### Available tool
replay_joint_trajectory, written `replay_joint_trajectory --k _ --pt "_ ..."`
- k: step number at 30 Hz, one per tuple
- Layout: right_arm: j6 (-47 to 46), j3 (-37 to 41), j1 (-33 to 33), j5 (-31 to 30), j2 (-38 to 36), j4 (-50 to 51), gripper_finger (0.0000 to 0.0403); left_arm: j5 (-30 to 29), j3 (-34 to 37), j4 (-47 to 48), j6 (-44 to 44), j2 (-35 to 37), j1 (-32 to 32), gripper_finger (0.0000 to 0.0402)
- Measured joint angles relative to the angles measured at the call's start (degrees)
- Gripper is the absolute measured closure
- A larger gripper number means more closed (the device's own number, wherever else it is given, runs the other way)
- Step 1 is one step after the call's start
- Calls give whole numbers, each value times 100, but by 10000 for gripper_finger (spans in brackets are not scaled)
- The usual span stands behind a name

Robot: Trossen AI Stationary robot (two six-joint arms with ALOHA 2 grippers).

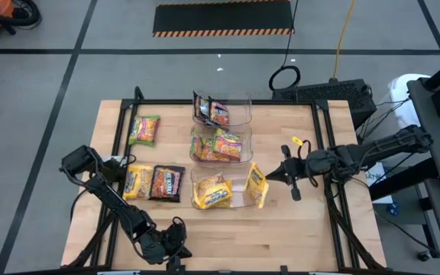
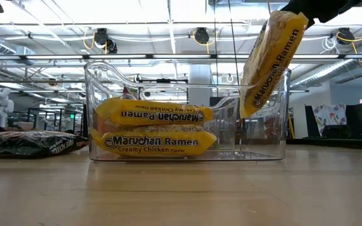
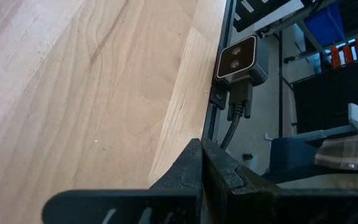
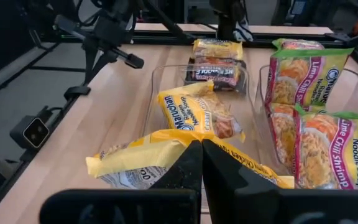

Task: Sort Maruchan noodles
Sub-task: Put the yellow noodle pack into the bottom transparent bin

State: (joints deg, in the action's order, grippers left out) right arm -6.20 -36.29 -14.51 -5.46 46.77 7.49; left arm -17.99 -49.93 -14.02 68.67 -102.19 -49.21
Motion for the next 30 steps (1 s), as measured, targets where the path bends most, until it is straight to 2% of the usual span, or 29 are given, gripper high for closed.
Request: replay_joint_trajectory --k 10,15,24,30 --pt "-79 0 36 336 19 37 403 0 0 2 -64 0 0 401" --pt "-419 0 159 934 19 133 403 0 0 2 -59 0 0 401" --pt "-511 0 408 1607 21 147 403 -1 0 2 -53 0 7 401" --pt "-471 0 553 1701 21 87 403 -1 0 2 -37 0 7 401"
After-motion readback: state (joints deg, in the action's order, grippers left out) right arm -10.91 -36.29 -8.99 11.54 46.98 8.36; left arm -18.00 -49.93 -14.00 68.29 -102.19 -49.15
